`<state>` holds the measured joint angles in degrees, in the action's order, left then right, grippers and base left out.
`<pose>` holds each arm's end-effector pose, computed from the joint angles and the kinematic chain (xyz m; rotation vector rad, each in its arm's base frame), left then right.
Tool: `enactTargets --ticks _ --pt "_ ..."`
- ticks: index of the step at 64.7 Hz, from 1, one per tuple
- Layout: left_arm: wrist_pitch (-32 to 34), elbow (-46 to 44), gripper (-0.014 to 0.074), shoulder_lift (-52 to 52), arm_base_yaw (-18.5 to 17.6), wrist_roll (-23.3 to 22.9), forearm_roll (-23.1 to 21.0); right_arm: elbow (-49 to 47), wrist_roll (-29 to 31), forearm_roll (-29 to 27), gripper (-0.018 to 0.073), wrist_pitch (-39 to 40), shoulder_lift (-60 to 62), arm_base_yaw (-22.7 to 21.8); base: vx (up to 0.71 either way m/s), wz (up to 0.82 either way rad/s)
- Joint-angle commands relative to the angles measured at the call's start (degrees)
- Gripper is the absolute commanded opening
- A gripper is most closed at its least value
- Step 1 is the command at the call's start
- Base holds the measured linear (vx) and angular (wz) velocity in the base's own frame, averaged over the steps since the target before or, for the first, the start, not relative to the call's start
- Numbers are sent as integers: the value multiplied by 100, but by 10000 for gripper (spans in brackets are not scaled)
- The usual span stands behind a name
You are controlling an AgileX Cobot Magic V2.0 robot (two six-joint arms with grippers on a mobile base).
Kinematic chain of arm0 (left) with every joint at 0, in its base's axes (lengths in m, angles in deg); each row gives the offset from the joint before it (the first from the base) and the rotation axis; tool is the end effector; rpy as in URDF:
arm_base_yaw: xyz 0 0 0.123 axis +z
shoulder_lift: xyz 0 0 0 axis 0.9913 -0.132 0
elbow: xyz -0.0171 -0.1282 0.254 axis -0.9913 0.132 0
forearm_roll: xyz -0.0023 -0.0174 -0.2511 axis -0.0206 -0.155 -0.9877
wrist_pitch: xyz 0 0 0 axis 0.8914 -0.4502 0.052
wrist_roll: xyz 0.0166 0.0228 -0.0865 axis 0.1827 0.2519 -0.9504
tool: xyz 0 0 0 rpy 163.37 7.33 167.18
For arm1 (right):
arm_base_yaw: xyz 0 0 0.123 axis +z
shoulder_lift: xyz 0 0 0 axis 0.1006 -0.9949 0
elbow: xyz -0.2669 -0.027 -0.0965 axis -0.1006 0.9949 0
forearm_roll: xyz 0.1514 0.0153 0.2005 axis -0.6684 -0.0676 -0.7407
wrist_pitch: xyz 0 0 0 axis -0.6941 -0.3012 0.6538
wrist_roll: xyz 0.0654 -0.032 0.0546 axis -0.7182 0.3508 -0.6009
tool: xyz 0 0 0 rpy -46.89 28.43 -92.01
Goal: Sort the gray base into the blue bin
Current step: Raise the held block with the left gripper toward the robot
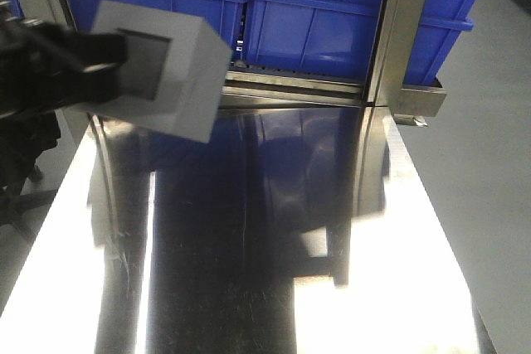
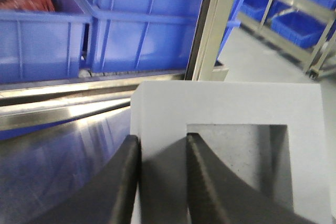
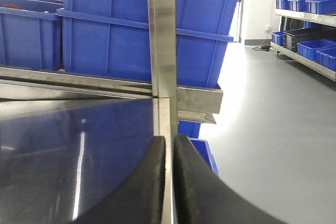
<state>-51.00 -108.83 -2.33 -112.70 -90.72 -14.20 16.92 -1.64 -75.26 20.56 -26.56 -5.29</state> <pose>0.1863 -0.1048 0.4098 0.2983 1.8692 -0.4545 0.0563 0.0003 0.1961 0.0177 1.5842 0.0270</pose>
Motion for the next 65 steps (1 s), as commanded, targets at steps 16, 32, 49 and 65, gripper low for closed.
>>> enactTargets --ticks 16,32,49,65 --pt "1604 1751 4 1926 -34 -21 -6 5 38 22 -4 434 45 -25 0 0" --pt "2207 2655 4 2852 -34 -21 -8 5 38 22 -4 440 45 -25 0 0" --pt "2106 2772 4 2987 -34 -21 -8 5 38 22 -4 440 45 -25 0 0" --pt "2100 2772 4 2987 -34 -21 -8 5 38 22 -4 440 45 -25 0 0"
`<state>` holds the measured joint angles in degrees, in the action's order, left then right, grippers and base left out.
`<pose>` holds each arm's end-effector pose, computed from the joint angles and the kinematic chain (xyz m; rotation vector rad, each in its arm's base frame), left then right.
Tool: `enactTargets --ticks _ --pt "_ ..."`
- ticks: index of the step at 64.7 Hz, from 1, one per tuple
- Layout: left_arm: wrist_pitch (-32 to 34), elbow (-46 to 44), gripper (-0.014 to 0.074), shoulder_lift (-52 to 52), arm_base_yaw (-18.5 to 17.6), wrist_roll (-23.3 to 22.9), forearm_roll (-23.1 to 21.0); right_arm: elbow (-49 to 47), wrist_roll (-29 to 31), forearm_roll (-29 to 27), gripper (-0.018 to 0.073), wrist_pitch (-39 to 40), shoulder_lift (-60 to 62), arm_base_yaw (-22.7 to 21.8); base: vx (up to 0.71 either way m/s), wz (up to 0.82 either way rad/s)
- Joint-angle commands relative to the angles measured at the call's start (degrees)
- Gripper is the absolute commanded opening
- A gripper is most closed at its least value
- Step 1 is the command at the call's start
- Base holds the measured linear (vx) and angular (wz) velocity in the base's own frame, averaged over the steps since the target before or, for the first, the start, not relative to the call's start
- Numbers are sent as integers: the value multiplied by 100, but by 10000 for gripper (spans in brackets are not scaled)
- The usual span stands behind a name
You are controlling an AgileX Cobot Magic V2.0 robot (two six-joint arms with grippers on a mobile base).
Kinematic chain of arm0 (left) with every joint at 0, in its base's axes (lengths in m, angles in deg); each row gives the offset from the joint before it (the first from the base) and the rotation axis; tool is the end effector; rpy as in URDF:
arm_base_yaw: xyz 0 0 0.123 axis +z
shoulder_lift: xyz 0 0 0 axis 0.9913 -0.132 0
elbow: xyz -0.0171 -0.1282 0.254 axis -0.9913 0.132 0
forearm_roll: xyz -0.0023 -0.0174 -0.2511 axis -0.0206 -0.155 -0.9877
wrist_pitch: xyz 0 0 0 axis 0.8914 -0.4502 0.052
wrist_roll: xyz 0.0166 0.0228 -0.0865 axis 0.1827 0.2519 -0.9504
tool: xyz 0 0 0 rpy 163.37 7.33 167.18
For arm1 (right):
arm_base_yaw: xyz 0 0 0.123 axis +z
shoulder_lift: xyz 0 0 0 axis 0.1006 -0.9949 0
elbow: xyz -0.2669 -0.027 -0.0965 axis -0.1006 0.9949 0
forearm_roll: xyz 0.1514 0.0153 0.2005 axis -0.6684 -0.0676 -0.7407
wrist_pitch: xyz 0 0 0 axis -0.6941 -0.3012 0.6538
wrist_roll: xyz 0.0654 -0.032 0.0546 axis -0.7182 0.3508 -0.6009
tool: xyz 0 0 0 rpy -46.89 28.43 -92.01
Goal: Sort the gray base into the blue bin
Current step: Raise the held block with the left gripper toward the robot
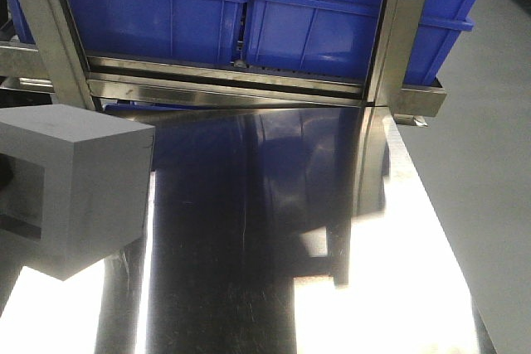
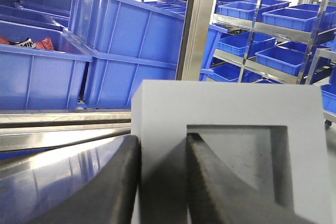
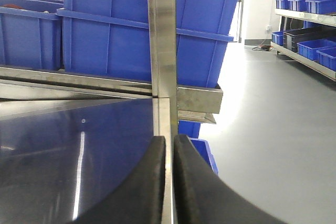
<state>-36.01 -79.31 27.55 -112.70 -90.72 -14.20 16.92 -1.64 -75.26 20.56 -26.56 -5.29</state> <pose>0.0907 -0.0513 0.3415 0.2726 1.6039 -0.5338 0.0563 0.0003 0.1961 0.0177 1.5842 0.0270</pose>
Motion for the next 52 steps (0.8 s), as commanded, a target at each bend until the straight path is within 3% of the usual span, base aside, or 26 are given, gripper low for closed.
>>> enactTargets --ticks 1,52 --pt "600 -180 4 -2 -34 -21 -8 5 38 22 -4 440 45 -25 0 0" --pt "600 -180 4 -2 -34 -21 -8 5 38 22 -4 432 45 -25 0 0"
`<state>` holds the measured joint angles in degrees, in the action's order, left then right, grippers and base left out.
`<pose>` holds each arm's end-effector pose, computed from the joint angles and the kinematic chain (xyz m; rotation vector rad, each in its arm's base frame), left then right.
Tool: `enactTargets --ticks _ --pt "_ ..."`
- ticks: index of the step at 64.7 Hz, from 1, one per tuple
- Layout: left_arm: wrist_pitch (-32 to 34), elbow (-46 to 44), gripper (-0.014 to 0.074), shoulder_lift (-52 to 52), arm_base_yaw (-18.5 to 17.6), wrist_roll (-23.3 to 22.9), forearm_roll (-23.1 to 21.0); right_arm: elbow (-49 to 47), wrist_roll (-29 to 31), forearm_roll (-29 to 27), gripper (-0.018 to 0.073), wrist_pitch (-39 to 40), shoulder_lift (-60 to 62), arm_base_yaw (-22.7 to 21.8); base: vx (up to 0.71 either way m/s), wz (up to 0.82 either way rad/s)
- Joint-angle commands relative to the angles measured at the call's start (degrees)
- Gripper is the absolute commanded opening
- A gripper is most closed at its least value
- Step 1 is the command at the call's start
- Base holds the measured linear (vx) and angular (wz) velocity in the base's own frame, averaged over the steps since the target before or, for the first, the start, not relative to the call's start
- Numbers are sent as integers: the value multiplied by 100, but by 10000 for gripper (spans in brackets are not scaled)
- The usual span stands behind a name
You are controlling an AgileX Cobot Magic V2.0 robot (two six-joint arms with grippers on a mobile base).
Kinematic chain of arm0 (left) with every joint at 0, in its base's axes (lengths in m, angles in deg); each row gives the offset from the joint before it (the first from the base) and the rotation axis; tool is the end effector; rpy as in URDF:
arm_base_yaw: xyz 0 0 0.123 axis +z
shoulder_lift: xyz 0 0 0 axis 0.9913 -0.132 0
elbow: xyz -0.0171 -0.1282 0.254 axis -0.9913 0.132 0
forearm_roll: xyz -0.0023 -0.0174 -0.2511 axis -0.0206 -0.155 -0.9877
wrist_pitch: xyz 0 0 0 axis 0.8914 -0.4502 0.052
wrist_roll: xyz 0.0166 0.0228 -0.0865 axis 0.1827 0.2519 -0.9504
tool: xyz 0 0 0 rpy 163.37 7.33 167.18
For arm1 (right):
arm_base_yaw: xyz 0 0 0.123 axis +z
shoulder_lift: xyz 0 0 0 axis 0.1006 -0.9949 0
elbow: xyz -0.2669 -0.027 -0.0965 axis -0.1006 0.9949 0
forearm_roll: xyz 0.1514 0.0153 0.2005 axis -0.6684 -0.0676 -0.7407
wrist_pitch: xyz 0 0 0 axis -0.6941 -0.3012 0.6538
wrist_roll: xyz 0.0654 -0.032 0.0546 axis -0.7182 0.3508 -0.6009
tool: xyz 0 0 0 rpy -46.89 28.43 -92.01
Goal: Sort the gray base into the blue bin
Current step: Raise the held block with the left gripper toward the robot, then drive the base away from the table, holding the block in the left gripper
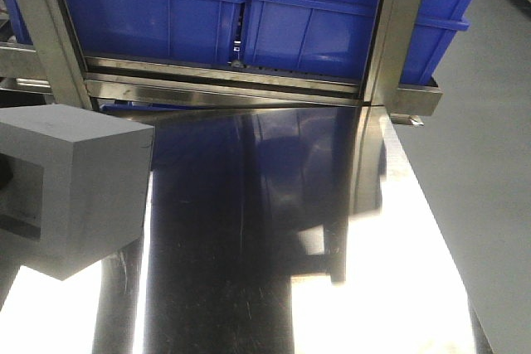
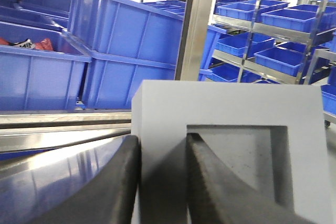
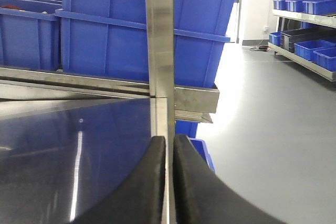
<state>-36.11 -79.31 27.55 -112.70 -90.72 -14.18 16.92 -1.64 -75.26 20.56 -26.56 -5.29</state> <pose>0.0907 -0.0513 0.3414 0.2730 1.6056 -0.5330 0.0563 0.0003 0.1961 0.0177 1.5842 0.0270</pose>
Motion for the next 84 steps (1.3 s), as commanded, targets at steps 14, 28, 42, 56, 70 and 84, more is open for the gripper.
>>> enactTargets --ticks 14,28,42,56,70,84 --pt "610 -180 4 -2 -34 -21 -10 5 38 22 -4 432 45 -25 -6 -24" --pt "610 -180 4 -2 -34 -21 -10 5 38 22 -4 432 45 -25 -14 -55" --pt "610 -180 4 -2 -34 -21 -10 5 38 22 -4 432 45 -25 -17 -77" --pt "616 -180 4 -2 -34 -21 -10 5 38 22 -4 432 45 -25 -14 -75" --pt "616 -180 4 -2 -34 -21 -10 5 38 22 -4 439 45 -25 -7 -66" --pt "616 -180 4 -2 -34 -21 -10 5 38 22 -4 439 45 -25 0 -63"
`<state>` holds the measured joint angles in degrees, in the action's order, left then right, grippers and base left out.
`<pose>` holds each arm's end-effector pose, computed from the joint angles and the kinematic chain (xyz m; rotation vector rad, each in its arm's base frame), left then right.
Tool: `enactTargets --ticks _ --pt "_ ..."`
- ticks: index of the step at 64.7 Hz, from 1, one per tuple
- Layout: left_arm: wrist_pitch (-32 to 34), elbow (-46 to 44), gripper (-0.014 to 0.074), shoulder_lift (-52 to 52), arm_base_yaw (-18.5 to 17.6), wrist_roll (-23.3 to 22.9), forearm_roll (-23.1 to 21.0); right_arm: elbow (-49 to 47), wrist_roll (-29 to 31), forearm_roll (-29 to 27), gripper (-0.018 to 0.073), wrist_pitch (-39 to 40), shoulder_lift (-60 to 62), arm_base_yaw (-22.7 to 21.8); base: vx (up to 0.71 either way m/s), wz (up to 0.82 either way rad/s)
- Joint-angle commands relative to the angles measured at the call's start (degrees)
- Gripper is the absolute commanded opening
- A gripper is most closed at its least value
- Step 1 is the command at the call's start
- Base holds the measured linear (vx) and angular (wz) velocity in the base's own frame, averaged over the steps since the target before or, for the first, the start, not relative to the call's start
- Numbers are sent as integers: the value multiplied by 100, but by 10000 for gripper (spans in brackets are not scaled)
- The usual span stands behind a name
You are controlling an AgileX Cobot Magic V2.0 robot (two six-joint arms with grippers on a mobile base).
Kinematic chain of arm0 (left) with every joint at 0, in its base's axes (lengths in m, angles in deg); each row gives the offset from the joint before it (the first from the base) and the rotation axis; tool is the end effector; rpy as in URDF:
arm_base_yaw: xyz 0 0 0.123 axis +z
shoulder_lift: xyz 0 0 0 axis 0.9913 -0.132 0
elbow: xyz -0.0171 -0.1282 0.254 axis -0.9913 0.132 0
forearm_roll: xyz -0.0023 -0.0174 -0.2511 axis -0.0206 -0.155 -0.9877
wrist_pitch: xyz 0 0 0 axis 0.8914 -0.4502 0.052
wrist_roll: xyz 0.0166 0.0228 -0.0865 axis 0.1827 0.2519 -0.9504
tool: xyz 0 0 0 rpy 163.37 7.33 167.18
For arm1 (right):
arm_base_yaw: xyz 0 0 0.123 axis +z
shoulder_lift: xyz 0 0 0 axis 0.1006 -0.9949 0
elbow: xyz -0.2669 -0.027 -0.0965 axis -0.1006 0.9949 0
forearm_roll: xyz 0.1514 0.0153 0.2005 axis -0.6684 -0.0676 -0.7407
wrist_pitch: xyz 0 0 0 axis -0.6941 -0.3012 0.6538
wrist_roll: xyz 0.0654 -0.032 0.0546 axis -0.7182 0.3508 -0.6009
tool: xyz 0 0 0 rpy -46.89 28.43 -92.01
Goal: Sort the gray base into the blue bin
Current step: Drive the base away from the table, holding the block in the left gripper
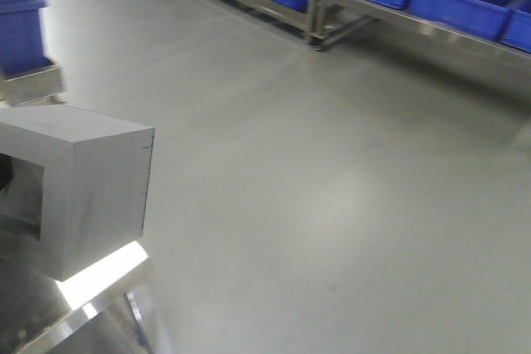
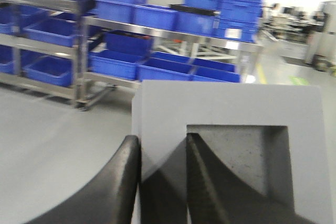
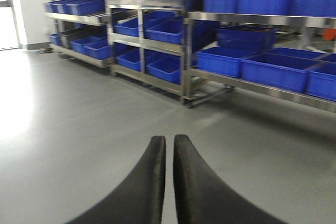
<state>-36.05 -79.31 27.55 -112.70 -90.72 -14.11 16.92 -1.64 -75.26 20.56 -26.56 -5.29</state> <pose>0.0907 -0.0513 0.3415 0.2737 1.6043 -0.5322 0.0563 0.0003 0.1961 0.0177 1.5842 0.0270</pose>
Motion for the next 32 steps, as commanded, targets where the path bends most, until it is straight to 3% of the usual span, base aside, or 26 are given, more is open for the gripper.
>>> enactTargets --ticks 1,32 --pt "610 -180 4 -2 -34 -21 -17 5 38 22 -4 439 45 -25 2 -63" --pt "610 -180 4 -2 -34 -21 -17 5 38 22 -4 439 45 -25 6 -61"
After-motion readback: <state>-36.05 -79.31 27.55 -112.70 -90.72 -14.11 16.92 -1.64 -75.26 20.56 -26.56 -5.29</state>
